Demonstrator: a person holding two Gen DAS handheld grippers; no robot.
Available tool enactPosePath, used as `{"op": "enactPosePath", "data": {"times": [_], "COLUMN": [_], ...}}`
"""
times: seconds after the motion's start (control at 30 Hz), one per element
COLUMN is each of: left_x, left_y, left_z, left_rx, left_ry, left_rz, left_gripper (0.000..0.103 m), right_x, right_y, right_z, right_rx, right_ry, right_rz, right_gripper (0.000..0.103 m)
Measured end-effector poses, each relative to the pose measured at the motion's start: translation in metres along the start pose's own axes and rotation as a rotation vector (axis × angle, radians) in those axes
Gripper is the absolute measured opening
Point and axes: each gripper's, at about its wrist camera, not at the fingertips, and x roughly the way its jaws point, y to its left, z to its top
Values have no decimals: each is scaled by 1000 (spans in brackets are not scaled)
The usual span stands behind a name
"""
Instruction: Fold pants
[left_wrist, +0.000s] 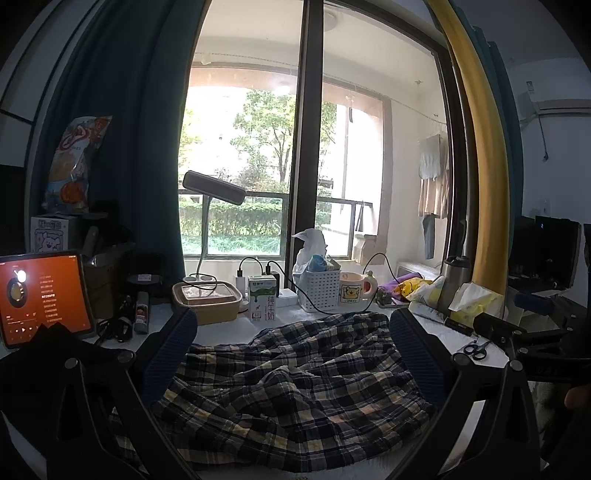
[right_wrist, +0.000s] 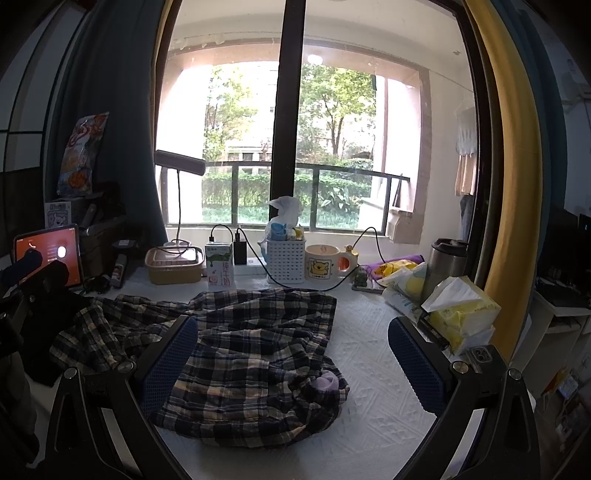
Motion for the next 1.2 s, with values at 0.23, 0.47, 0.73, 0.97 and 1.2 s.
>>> {"op": "enactPosePath", "data": {"times": [0.23,0.47,0.73,0.97,1.2], "left_x": [-2,-1,-2,7,41], "left_y": [4,2,1,1,3], "left_z": [0,0,-1,-2,-8], "left_rx": [-12,-6,-8,5,31], "left_ry": [-13,-10,-9,11,86], "left_rz": [30,22,23,7,-3], "left_gripper": [103,103,103,103,103], "right_x": [0,0,0,4,32], "right_y": [-1,-2,-1,-3,-13], "right_z": [0,-1,0,-3,-5], "right_rx": [2,0,0,1,3], "right_ry": [3,3,3,13,67], "right_rz": [2,2,1,-3,-18], "right_gripper": [103,103,103,103,103]}}
